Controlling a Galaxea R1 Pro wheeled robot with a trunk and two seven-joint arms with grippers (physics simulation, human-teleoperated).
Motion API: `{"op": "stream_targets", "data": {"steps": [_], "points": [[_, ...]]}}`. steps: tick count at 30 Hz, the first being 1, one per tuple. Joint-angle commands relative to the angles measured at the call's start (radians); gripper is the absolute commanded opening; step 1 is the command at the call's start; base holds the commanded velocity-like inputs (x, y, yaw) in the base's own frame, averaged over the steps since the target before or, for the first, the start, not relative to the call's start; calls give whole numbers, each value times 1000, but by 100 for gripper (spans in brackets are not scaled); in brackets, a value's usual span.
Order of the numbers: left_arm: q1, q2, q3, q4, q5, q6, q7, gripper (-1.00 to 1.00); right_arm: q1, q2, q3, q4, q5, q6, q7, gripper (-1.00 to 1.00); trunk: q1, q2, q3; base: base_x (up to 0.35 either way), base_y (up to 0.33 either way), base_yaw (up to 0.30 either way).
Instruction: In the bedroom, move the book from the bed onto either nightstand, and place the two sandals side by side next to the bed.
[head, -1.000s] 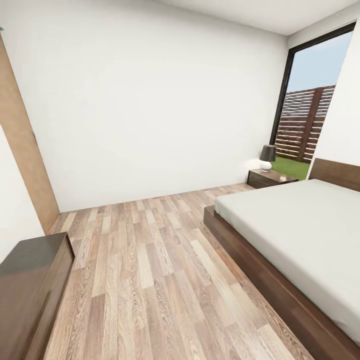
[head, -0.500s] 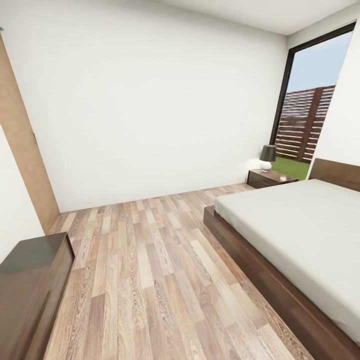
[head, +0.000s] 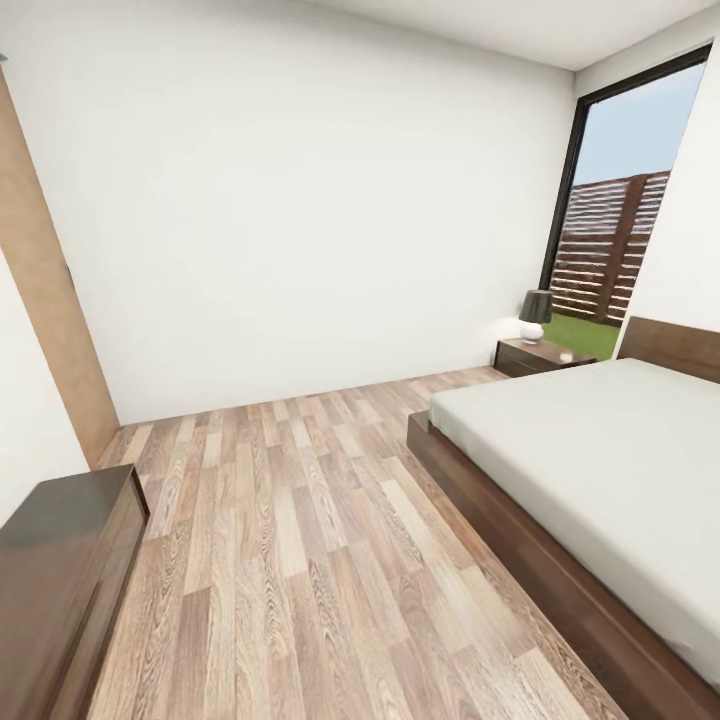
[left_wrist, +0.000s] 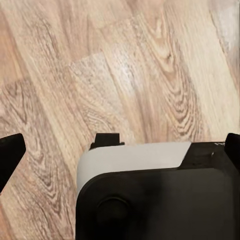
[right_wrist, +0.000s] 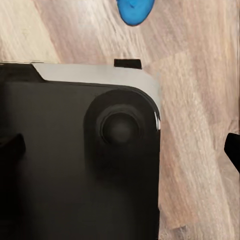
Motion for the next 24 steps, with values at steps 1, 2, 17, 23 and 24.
{"op": "stream_targets", "data": {"steps": [1,2,17,23,24], "points": [[0,0,0,-14,0,-2,0,100,0,0,0,-35,0,0,-1,100,0,-1,-1,0,0,0],[0,-1,0,-21,1,-1,0,100,0,0,0,-50,1,1,-1,100,0,-1,-1,0,0,0],[-34,-25,0,-144,1,27,7,100,-8,-2,0,-282,5,15,-4,100,0,-1,-1,0,0,0],[-90,-42,0,-228,1,164,2,100,-64,-3,0,-290,5,50,-4,100,0,-1,-1,0,0,0],[-99,-44,-1,-241,1,182,2,100,-83,-3,0,-289,4,60,-4,100,0,-1,-1,0,0,0]]}}
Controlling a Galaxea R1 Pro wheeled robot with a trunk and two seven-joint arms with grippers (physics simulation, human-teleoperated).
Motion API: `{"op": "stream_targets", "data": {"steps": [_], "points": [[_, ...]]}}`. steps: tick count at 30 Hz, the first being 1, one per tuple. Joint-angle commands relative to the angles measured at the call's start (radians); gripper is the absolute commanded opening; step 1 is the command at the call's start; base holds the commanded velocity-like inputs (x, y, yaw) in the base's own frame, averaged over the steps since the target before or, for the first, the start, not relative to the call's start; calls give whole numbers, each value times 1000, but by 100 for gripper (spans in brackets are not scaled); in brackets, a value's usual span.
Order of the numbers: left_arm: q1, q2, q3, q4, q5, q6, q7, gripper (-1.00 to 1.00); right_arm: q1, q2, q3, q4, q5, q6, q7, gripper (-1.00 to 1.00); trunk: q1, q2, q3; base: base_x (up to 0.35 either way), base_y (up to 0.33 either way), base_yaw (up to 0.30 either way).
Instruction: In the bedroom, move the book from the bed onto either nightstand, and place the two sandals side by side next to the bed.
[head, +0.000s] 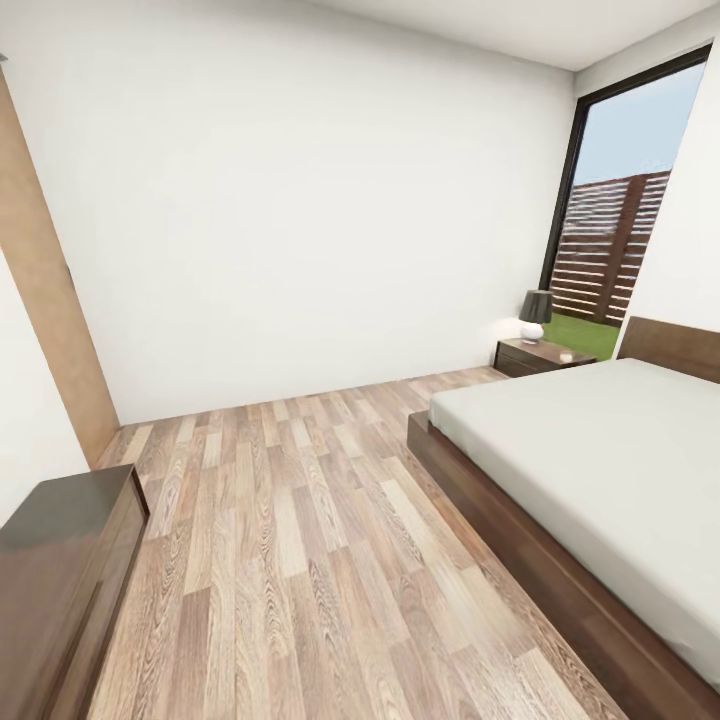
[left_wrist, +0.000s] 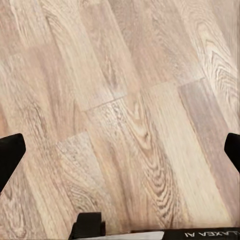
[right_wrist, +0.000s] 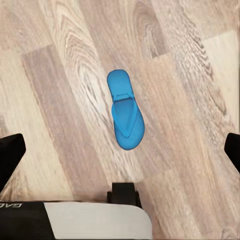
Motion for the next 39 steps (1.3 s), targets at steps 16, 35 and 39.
{"op": "stream_targets", "data": {"steps": [16,35,39], "points": [[-245,-17,1,-131,11,217,-2,100,-129,3,3,16,-7,82,8,100,0,-1,-1,0,0,0],[-250,-17,0,-38,12,145,-4,100,-129,3,4,16,-8,80,11,100,0,-1,-1,0,0,0],[-250,-17,0,-38,12,144,-4,100,-129,3,4,17,-8,81,12,100,0,-1,-1,0,0,0]]}}
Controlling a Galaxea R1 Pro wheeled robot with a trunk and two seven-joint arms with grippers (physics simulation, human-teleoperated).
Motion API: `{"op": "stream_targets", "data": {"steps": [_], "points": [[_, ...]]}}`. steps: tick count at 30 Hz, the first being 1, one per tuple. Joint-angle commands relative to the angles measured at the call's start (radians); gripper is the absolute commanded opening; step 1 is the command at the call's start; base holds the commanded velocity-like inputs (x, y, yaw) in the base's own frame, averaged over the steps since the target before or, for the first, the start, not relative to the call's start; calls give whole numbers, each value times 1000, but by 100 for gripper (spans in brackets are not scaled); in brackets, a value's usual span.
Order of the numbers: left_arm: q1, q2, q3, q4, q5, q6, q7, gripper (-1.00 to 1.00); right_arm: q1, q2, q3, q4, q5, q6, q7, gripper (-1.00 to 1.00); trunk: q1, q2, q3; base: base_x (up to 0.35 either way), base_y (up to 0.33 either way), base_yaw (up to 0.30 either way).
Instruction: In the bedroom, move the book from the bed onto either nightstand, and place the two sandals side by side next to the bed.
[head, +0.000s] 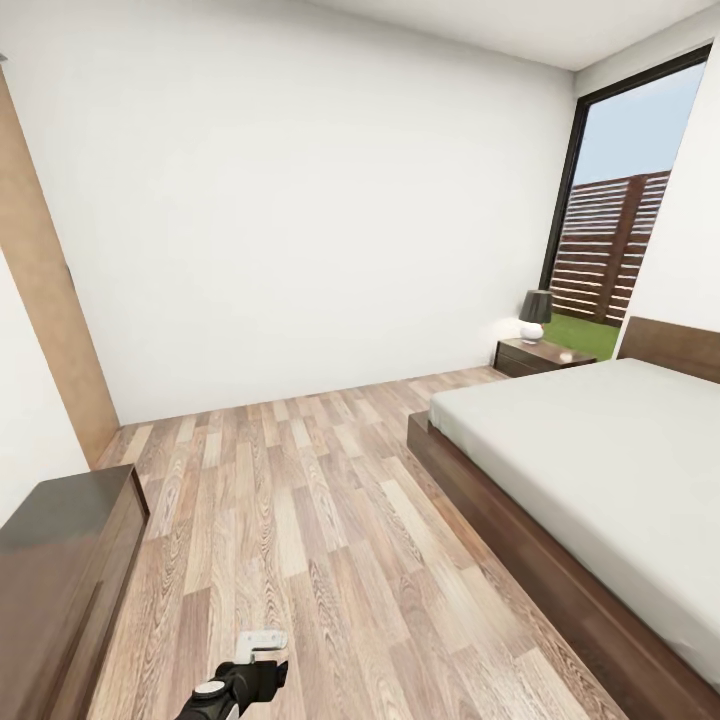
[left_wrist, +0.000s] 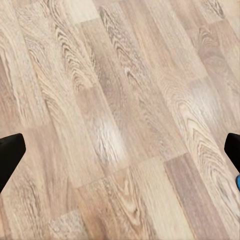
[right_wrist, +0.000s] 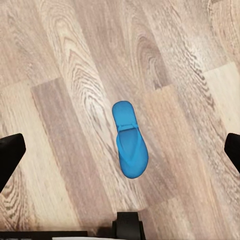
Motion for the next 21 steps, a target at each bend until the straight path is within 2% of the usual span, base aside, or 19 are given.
{"op": "stream_targets", "data": {"steps": [1,7,11,15,17,21], "points": [[0,0,0,-2,1,6,0,100,0,0,0,-2,0,6,0,100,0,-1,-1,0,0,0],[1,1,0,-2,0,5,-6,100,0,0,0,-2,0,5,1,100,0,-1,-1,0,0,0],[1,2,1,-2,0,4,-41,100,0,0,0,-2,1,5,0,100,0,-1,-1,0,0,0],[1,12,2,-2,0,4,-110,100,0,0,0,-2,2,4,-1,100,0,-1,-1,0,0,0],[1,30,2,-2,3,4,-206,100,0,0,0,-2,2,4,-2,100,0,-1,-1,0,0,0],[1,52,6,-2,21,4,-333,100,0,0,-1,-2,2,4,-4,100,0,-1,-1,0,0,0]]}}
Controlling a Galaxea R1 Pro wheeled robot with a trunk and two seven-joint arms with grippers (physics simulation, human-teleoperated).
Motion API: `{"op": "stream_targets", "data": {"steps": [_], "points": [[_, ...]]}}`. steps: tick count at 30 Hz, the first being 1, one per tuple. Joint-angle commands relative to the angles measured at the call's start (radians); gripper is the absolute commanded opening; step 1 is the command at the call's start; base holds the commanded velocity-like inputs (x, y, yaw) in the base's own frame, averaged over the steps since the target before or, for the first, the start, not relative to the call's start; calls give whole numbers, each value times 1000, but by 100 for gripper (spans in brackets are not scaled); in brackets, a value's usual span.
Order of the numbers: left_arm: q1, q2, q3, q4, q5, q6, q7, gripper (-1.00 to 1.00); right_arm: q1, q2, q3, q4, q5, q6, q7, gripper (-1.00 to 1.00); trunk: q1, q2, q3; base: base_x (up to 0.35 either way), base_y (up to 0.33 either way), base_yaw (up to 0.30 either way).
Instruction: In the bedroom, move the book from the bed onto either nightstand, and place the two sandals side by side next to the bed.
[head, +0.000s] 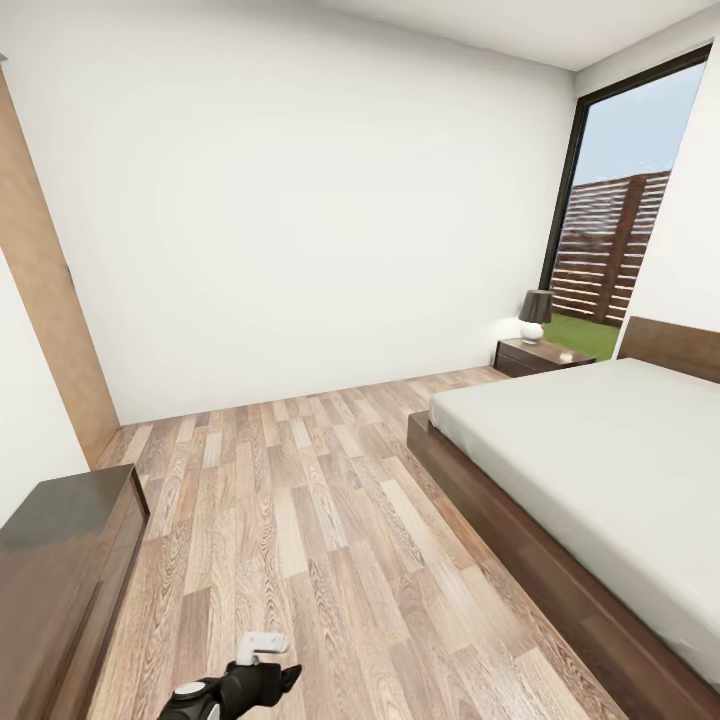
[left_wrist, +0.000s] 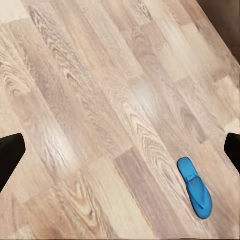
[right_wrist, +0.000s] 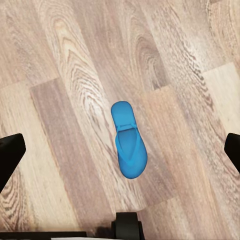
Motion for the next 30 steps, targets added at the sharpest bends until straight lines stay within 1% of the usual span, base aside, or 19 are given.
{"op": "stream_targets", "data": {"steps": [1,3,4,6,7,12,18,30], "points": [[0,6,2,-2,9,8,-35,100,0,0,0,-2,0,6,0,100,0,-1,-1,0,0,0],[0,15,7,-2,22,8,-97,100,0,0,-1,-2,0,6,-1,100,0,-1,-1,0,0,0],[0,25,11,-2,34,8,-153,100,0,0,-1,-2,0,6,-2,100,0,-1,-1,0,0,0],[0,35,14,-3,44,8,-202,100,0,0,-1,-2,0,6,-2,100,0,-1,-1,0,0,0],[0,45,16,-3,52,8,-246,100,0,0,-2,-1,0,6,-2,100,0,-1,-1,0,0,0],[0,62,20,-3,63,8,-344,100,0,0,-2,-1,1,6,-3,100,0,-1,-1,0,0,0],[0,66,20,-3,66,10,-372,100,0,0,-2,0,2,6,-3,100,0,-1,-1,0,0,0],[0,65,20,-3,66,12,-377,100,0,2,1,9,6,6,-3,100,46,-85,-39,0,0,0]]}}
